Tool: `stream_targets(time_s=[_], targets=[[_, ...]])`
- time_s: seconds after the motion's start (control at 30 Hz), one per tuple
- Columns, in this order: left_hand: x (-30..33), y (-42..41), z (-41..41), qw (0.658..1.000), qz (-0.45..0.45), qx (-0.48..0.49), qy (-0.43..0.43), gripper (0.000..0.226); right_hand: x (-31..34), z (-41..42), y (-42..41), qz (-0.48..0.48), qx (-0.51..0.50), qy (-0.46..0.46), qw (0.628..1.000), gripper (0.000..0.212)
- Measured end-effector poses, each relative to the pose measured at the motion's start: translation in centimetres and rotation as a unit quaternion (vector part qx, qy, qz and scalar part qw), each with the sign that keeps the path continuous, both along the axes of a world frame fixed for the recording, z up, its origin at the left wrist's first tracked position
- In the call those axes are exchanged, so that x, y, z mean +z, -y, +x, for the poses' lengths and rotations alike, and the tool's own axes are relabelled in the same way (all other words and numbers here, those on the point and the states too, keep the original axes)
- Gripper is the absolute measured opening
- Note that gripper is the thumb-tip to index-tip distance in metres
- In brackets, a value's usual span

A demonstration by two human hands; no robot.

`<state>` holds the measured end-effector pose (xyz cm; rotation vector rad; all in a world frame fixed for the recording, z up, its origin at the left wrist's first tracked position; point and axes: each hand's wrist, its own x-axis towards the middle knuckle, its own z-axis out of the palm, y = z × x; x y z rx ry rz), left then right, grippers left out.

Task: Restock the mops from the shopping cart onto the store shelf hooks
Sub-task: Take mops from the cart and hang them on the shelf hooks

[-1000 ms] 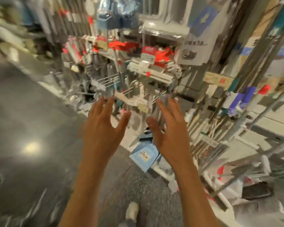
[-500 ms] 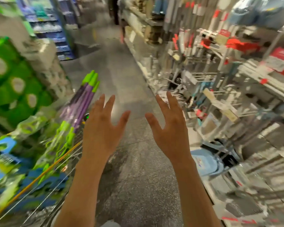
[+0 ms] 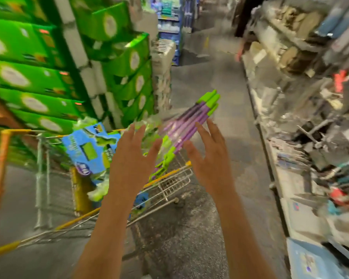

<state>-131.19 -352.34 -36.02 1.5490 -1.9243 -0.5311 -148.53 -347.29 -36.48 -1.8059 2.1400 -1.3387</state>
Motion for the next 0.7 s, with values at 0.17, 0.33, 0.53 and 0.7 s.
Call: stream_targets(time_s=[0.17, 0.33, 0.53, 0.7], targets=[[-2.1, 3.8, 5.8, 0.993, 0.09, 0.026, -0.073, 0.073, -2.6, 5.9, 5.5, 0.057, 0.054, 0.026, 0.997, 0.076], [-4.4, 6.1, 8.9, 0.979, 0.158, 0.051, -0.115, 0.089, -4.5, 9.2, 9.1, 0.122, 0.09, 0.017, 0.988, 0.078], [-7.8, 9.5, 9.2, 0.959, 0.203, 0.087, -0.179, 0.064, -6.1, 9.6, 13.2, 0.179, 0.126, 0.008, 0.976, 0.076], [-9.6, 12.5, 7.5, 0.948, 0.224, 0.124, -0.189, 0.059, -8.1, 8.4, 17.6, 0.204, 0.169, 0.018, 0.964, 0.066]])
